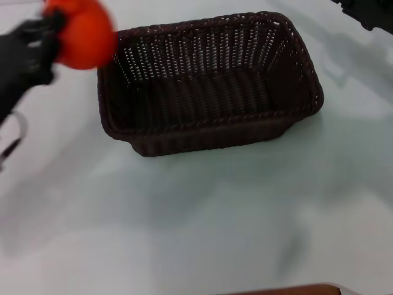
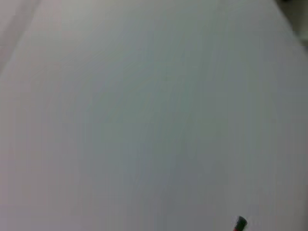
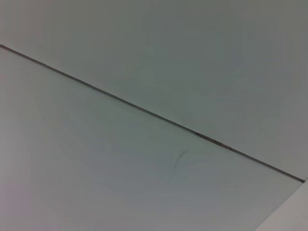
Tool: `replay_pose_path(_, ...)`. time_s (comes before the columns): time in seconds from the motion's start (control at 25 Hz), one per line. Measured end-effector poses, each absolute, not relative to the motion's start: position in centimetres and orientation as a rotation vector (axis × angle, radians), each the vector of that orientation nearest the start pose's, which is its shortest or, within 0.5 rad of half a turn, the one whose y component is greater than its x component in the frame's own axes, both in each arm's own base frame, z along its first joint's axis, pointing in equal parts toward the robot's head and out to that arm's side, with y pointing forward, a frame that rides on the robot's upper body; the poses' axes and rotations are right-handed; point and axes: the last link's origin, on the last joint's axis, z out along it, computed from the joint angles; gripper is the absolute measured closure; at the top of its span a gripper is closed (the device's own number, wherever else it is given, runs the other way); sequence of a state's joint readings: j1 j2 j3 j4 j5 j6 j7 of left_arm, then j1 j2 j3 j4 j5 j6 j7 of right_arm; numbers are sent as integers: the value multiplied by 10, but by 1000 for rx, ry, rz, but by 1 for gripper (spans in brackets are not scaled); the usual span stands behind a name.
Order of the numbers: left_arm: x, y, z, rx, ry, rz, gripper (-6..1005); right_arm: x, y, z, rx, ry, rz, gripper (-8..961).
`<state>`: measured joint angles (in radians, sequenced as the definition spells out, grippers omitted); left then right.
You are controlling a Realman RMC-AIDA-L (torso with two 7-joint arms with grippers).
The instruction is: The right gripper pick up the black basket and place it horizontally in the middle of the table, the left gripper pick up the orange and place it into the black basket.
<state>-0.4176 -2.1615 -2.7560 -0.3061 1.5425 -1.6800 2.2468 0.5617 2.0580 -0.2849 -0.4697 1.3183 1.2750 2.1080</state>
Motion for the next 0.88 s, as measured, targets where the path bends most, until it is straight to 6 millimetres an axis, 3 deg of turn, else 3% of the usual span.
replay_pose_path(0.2, -248, 310, -30, -2163, -541, -1309, 890, 305, 372, 41, -1495, -1452, -477, 299)
replay_pose_path(0.4, -248, 311, -38, -2151, -591, -1301, 861, 302, 373, 40, -1450, -1429, -485, 299)
replay_pose_path(0.56, -252, 309, -32, -2110, -598, -1318, 593, 294, 376, 40, -1372, -1434, -503, 300)
replay_pose_path(0.88, -286, 287, 21, -1718, -556, -1428, 249, 278, 383, 51, -1114, -1464, -623, 300)
